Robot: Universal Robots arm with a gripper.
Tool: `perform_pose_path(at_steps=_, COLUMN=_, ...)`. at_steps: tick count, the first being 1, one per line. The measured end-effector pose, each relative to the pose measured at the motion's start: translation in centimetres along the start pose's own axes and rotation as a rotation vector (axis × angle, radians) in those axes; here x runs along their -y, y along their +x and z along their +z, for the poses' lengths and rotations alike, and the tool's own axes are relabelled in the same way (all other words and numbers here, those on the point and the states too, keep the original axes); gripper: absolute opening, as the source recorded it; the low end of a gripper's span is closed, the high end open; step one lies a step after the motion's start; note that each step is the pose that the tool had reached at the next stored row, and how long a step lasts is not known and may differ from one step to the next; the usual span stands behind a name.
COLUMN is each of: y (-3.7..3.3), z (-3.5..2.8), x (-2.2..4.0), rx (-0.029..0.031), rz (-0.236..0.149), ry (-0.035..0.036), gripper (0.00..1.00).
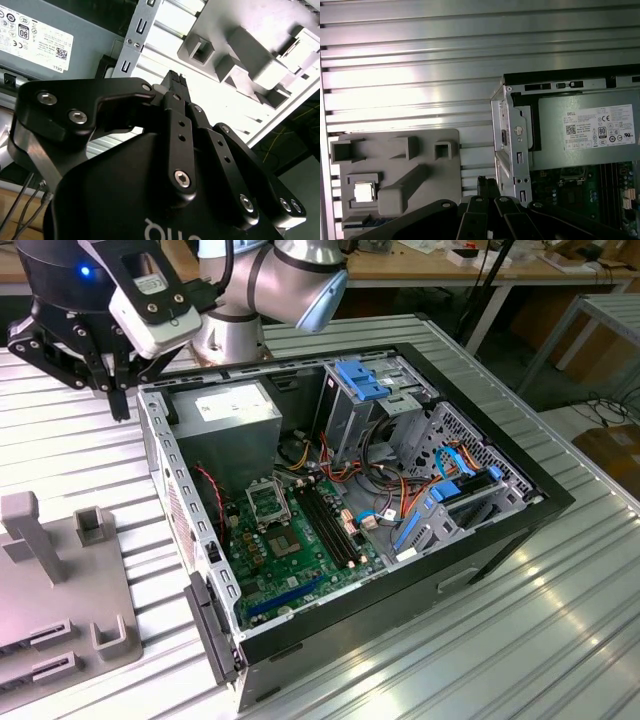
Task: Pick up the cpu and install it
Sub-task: 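Reach for the cpu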
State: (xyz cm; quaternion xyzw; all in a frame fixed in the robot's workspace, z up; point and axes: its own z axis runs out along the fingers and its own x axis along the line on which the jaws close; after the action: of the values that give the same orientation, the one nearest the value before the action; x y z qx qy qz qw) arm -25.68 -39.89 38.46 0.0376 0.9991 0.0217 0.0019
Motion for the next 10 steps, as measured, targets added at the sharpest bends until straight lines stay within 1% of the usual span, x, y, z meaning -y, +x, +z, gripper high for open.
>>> perform_pose_path(at_steps=10, y=0.9, z=0.01, x=0.07, rx=0.0, rz=0.0, ry=0.0, gripper=0.12)
